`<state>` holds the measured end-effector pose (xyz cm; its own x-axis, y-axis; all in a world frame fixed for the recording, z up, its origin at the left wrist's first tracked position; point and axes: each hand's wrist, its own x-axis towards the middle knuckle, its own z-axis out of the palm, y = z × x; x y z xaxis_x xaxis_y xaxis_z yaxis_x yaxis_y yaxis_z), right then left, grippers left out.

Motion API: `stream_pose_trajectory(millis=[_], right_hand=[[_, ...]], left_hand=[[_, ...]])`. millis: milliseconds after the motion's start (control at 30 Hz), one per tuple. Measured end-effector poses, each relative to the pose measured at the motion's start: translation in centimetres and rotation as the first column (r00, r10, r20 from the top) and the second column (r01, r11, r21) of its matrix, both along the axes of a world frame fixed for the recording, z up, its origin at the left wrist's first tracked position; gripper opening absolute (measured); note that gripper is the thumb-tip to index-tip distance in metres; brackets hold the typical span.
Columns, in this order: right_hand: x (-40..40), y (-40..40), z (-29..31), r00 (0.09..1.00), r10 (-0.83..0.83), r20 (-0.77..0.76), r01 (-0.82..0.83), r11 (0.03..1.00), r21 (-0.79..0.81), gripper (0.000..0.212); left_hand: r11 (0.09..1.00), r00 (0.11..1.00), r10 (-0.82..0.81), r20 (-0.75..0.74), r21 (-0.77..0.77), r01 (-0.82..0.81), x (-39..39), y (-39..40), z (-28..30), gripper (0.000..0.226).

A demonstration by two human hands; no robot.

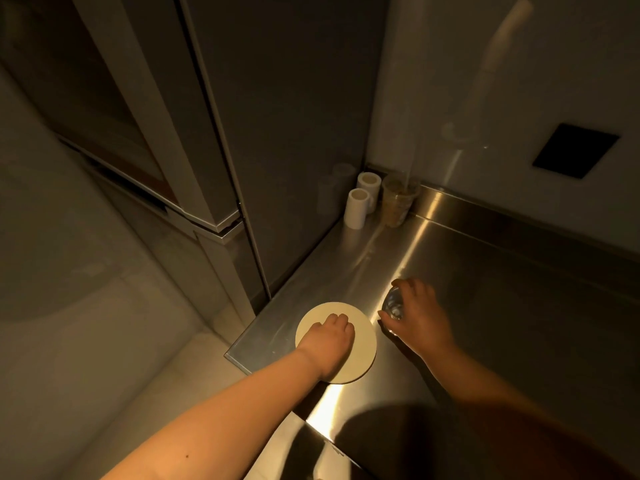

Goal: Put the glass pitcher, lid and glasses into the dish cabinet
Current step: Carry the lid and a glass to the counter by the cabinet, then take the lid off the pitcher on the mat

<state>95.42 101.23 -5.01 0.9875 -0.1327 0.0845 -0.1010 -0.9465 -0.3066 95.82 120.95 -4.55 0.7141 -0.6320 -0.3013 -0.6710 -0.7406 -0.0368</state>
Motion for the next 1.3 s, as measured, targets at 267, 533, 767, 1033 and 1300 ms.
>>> stream_pose_trajectory(millis=[267,533,767,1033,1300], right_hand=[[-1.0,-0.1,-1.1,1.000,0.002,0.008,-0.002,1.000,0.024,0.069],[-1.2,0.1,-1.2,0.999,-0.052,0.004,0.052,0.998,0.019,0.078],[-6.9,0.1,-0.1,0.965,-0.143,0.221,0.120,0.986,0.115,0.061],[-22.0,-8.1,-6.6,0.958,-0.285,-0.021,0.285,0.958,0.015,0.038],[-34.5,-17.0,-7.0,0.959,-0.280,-0.042,0.275,0.957,-0.090,0.038]], left_hand=[[1.000,1.000,-0.001,0.028,-0.023,0.001,-0.5,0.2,-0.8,0.045],[0.999,0.998,0.004,0.062,-0.032,-0.002,-1.2,0.6,-1.7,0.049],[0.935,0.948,-0.272,0.164,-0.189,0.301,-3.6,-0.8,-2.3,0.057],[0.958,0.963,-0.265,-0.046,-0.125,0.258,-11.1,-7.3,-4.4,0.056],[0.990,0.987,-0.140,-0.077,-0.028,0.138,-20.5,-15.8,-4.6,0.060]])
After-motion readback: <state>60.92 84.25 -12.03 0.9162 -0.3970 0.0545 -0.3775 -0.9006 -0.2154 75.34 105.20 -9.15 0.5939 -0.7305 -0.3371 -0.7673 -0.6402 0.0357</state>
